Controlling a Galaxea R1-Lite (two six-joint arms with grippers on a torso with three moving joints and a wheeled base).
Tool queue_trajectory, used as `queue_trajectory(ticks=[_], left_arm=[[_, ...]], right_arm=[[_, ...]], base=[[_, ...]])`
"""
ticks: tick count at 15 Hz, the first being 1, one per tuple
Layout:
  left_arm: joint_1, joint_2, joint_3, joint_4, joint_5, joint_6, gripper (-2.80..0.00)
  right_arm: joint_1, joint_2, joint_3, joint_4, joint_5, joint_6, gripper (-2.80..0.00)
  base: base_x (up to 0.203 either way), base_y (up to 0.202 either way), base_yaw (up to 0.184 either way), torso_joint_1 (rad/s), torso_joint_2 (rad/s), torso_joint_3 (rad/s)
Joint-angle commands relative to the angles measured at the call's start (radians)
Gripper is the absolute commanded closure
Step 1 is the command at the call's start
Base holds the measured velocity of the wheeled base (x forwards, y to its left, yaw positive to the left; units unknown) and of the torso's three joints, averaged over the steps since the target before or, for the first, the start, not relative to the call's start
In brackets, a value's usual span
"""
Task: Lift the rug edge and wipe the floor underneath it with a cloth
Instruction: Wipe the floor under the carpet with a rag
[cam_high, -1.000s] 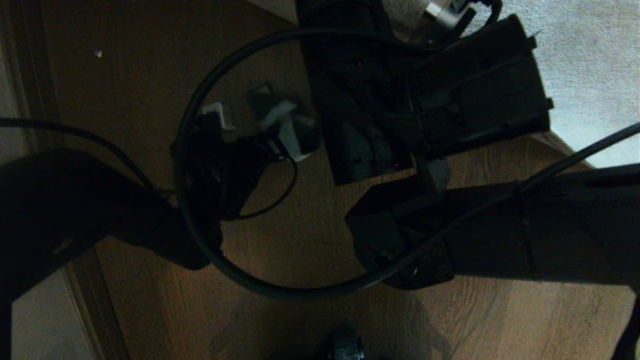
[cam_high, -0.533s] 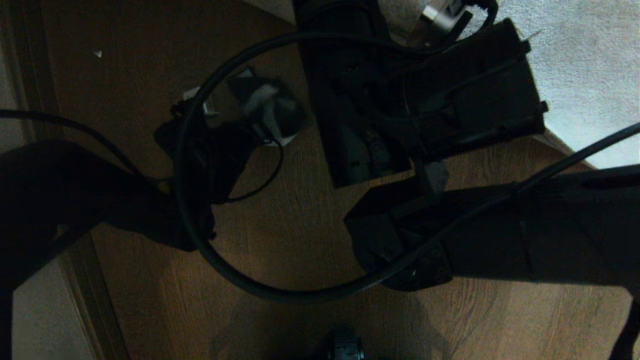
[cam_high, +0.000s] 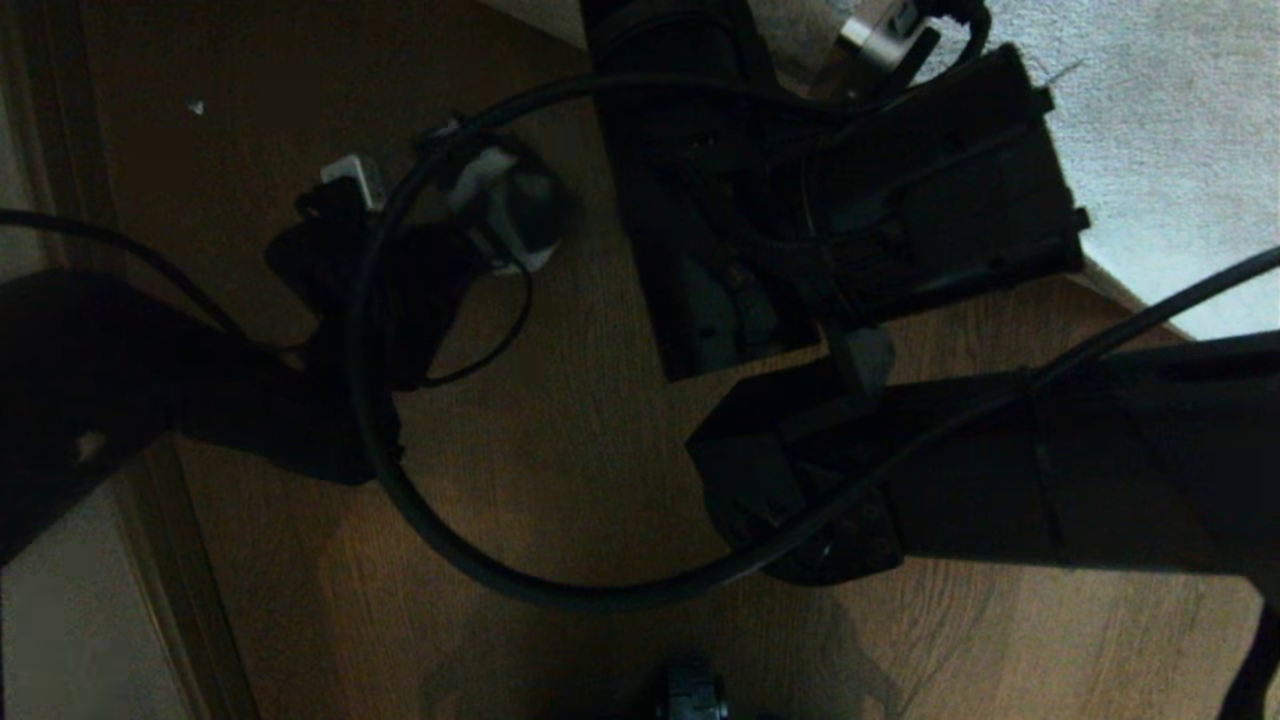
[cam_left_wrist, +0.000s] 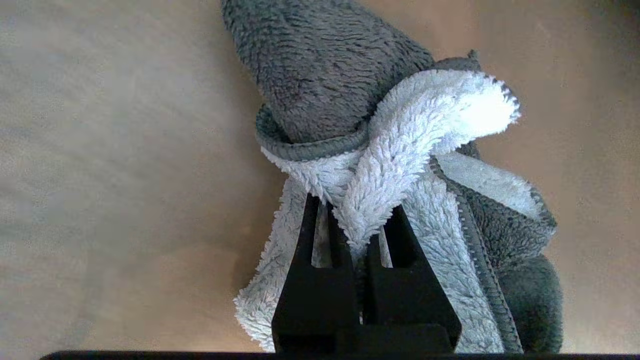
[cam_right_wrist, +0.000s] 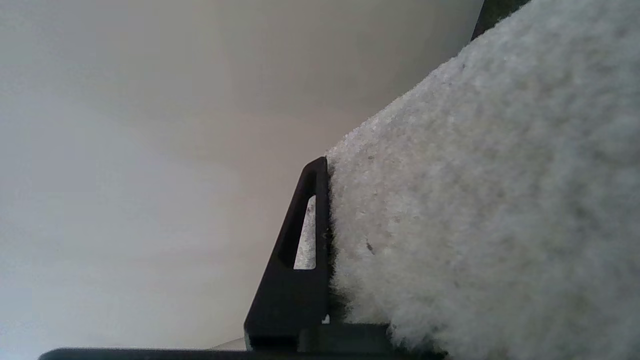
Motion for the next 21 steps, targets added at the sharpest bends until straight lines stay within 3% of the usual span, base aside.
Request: queue_trajectory(ticks=[1, 5, 9, 13, 18, 21], left_arm=[[0.051, -0.049, -0.001, 0.017, -0.003, -0.002, 0.00], [0.122, -0.107, 0.001, 0.036, -0.011, -0.002, 0.00], [0.115, -0.211, 0.029, 0.105, -0.012, -0.002, 0.00], [-0.006, -0.275, 0.145, 0.122, -0.008, -0.002, 0.00], [-0.166, -0.256, 0.137, 0.121, 0.001, -0.003, 0.00], [-0.185, -0.227, 0.123, 0.119, 0.000, -0.004, 0.00]], right_arm=[[0.000, 0.002, 0.003, -0.048, -0.003, 0.004, 0.00], [0.002, 0.006, 0.004, -0.048, -0.002, 0.004, 0.00], [0.002, 0.004, 0.004, -0.048, -0.003, 0.004, 0.00], [0.003, 0.004, -0.001, -0.048, -0.003, 0.007, 0.00], [0.006, 0.006, 0.001, -0.048, -0.003, 0.007, 0.00], [0.011, 0.014, -0.002, -0.048, -0.003, 0.005, 0.00]], base=[[0.000, 0.000, 0.000, 0.000, 0.00, 0.000], [0.000, 0.000, 0.000, 0.000, 0.00, 0.000], [0.000, 0.000, 0.000, 0.000, 0.00, 0.000], [0.000, 0.000, 0.000, 0.000, 0.00, 0.000], [0.000, 0.000, 0.000, 0.000, 0.00, 0.000], [0.000, 0.000, 0.000, 0.000, 0.00, 0.000]])
